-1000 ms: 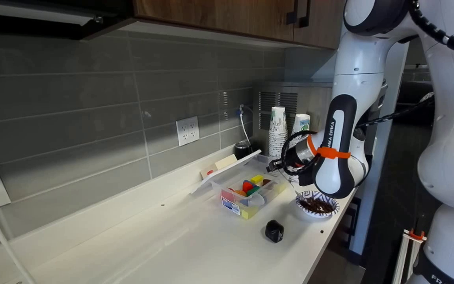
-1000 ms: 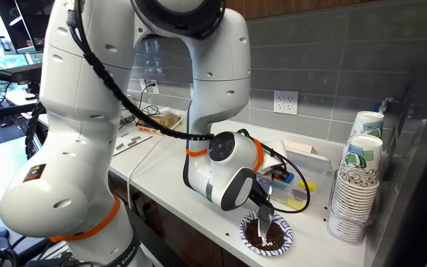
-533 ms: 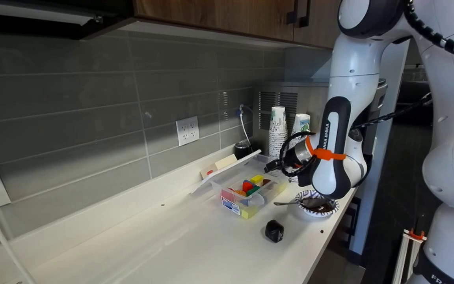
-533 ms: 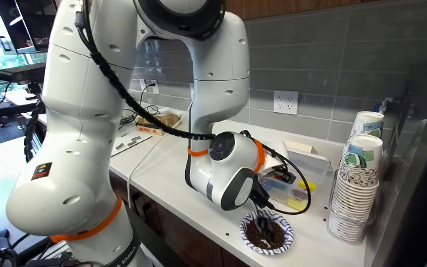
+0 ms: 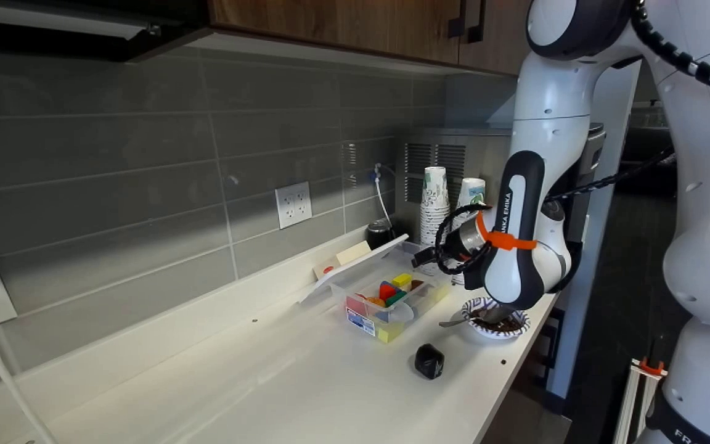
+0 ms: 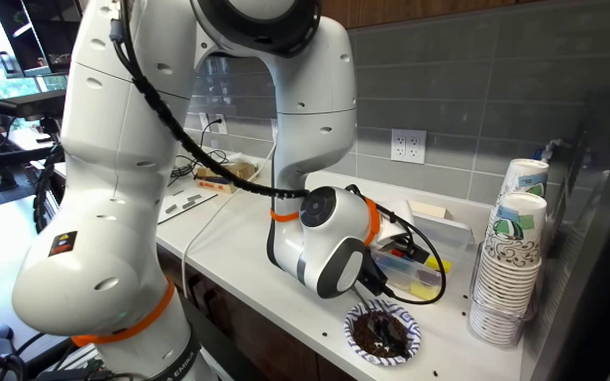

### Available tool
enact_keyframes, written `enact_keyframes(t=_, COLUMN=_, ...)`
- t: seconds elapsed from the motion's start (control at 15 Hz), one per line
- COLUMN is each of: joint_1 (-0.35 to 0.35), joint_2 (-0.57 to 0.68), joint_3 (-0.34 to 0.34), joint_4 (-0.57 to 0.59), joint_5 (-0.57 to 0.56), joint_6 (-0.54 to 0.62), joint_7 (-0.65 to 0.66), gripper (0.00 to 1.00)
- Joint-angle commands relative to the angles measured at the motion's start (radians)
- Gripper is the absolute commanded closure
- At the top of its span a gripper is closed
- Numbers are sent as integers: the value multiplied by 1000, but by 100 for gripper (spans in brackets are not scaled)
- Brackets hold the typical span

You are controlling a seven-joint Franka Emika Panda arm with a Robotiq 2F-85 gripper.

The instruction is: Use the spatula to stir the contents in the bowl

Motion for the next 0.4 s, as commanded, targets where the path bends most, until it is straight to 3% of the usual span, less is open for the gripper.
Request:
enact_keyframes(t=0.0, joint_1=29, joint_2=5, joint_3=-17, joint_4=11, joint_5=39, joint_6=11, joint_7=-9, gripper=0)
enact_keyframes(t=0.33, joint_1=33, joint_2=-2, joint_3=-26, joint_4=11, joint_5=48, joint_6=1, joint_7=-14, gripper=0)
